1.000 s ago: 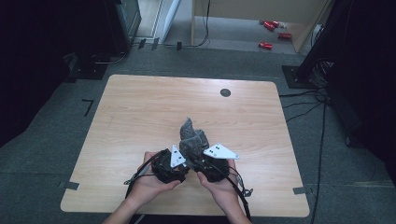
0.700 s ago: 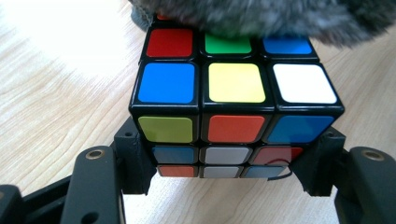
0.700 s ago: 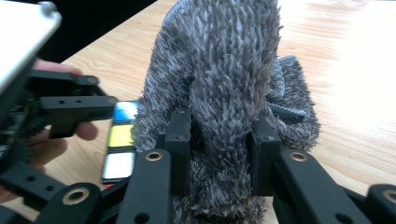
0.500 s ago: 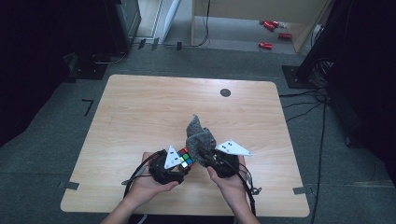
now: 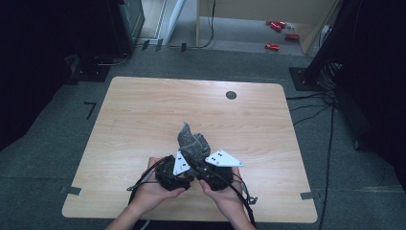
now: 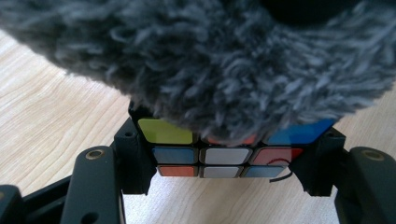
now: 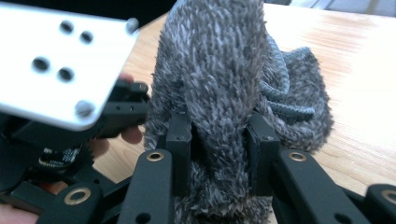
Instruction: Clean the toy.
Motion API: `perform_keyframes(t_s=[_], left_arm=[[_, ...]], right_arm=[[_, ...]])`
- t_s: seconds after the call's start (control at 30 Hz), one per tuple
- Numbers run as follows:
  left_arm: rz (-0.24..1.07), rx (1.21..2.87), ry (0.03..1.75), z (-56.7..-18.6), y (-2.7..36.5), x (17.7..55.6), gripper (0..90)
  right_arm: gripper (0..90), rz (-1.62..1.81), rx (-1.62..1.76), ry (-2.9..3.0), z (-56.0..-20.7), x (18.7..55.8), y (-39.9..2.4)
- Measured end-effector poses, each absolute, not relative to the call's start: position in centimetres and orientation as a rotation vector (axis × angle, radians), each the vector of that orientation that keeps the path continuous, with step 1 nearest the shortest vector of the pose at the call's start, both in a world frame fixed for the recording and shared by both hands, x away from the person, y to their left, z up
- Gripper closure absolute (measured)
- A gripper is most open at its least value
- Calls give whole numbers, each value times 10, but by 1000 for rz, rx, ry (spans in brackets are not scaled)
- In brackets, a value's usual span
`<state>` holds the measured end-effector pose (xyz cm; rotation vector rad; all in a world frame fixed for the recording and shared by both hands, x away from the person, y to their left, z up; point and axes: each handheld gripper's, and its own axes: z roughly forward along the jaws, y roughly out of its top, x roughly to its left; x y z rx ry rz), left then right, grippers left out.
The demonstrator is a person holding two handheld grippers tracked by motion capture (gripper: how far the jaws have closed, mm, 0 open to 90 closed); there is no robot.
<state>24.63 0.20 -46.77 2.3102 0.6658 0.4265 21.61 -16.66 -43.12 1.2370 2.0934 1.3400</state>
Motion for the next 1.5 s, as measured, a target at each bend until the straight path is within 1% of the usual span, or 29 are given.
perform_keyframes(t_s=[0.1, 0.23, 0.33, 0.43, 0.5, 0.63, 0.73, 0.93, 1.0, 1.03, 1.1, 1.3, 1.43, 1.5], left_arm=[[430, 2279, 667, -463, 5, 246, 352], [408, 2242, 665, -459, 11, 248, 352], [398, 2240, 662, -460, 11, 249, 352], [389, 2248, 678, -462, 10, 250, 352], [413, 2278, 678, -465, 7, 249, 352], [430, 2294, 673, -466, 4, 247, 352], [446, 2284, 669, -464, 3, 245, 352], [434, 2254, 656, -458, 8, 247, 352], [434, 2257, 683, -459, 10, 250, 352], [441, 2252, 727, -461, 12, 252, 352], [452, 2261, 733, -462, 10, 251, 353], [472, 2299, 656, -465, -6, 239, 353], [439, 2272, 673, -462, -2, 241, 353], [430, 2254, 694, -460, 4, 245, 353]], right_arm=[[691, 1317, 1221, 2074, -429, 218, -168], [692, 1356, 1333, 2031, -431, 230, -192], [694, 1361, 1333, 2036, -431, 230, -194], [695, 1376, 1306, 2055, -429, 226, -187], [693, 1351, 1267, 2069, -430, 220, -174], [693, 1299, 1208, 2075, -432, 216, -162], [693, 1305, 1222, 2067, -432, 218, -165], [699, 1362, 1323, 2028, -432, 229, -189], [714, 1355, 1292, 2047, -431, 224, -185], [720, 1317, 1243, 2059, -429, 219, -176], [720, 1351, 1221, 2098, -428, 216, -168], [724, 1338, 1183, 2099, -427, 214, -156], [728, 1341, 1223, 2057, -428, 225, -169], [728, 1361, 1333, 2013, -433, 233, -185]])
